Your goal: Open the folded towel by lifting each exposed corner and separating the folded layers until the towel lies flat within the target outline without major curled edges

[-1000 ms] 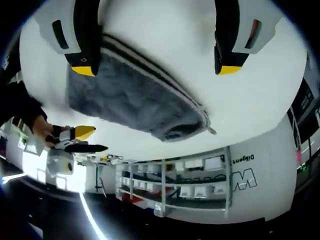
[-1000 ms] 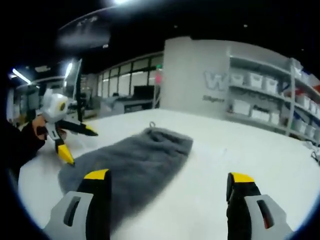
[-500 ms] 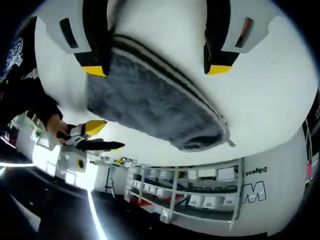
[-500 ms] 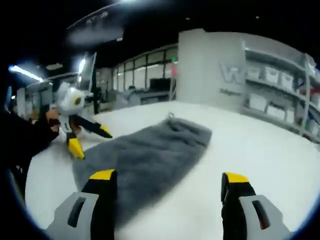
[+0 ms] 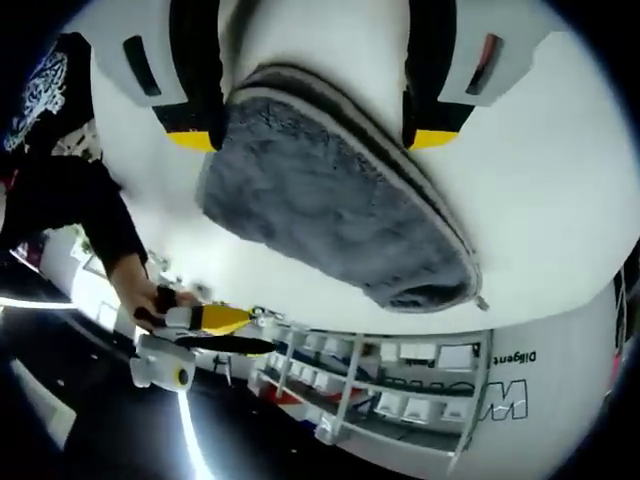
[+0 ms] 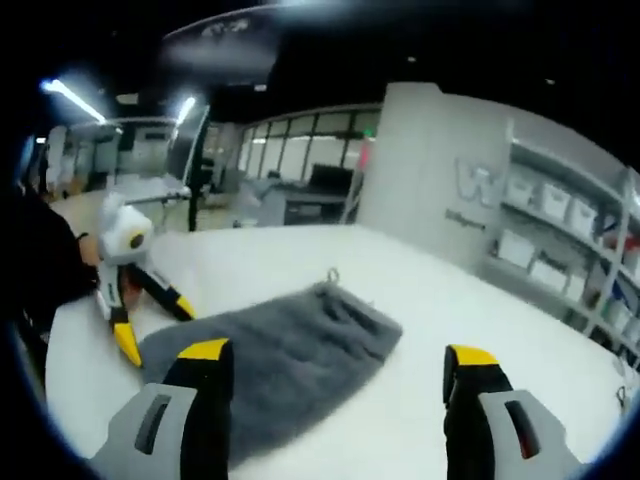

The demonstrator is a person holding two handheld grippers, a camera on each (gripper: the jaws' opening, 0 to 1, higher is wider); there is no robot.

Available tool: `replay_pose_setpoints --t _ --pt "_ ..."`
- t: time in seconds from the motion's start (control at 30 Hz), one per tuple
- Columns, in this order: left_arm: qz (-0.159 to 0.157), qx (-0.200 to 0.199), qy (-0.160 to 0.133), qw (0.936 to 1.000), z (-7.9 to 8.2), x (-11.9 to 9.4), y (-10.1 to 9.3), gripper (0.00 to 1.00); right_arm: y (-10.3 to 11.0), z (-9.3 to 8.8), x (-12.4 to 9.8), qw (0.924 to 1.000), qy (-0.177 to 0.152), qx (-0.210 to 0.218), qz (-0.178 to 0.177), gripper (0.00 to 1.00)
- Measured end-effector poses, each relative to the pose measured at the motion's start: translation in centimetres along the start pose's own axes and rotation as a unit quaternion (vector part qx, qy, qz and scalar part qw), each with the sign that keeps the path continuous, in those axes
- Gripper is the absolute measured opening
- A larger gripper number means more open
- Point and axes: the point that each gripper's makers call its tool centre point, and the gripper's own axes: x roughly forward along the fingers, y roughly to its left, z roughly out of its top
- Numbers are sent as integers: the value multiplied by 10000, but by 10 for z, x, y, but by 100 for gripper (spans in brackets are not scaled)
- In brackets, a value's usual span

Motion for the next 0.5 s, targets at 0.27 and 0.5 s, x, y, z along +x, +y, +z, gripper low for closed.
replay_pose_setpoints --t 0.27,0.5 --pt "-82 20 84 9999 -4 -5 -5 61 4 -13 9 9995 284 -66 73 84" --pt "-50 -86 122 9999 -5 -9 -5 59 -6 10 8 9993 246 -284 -19 83"
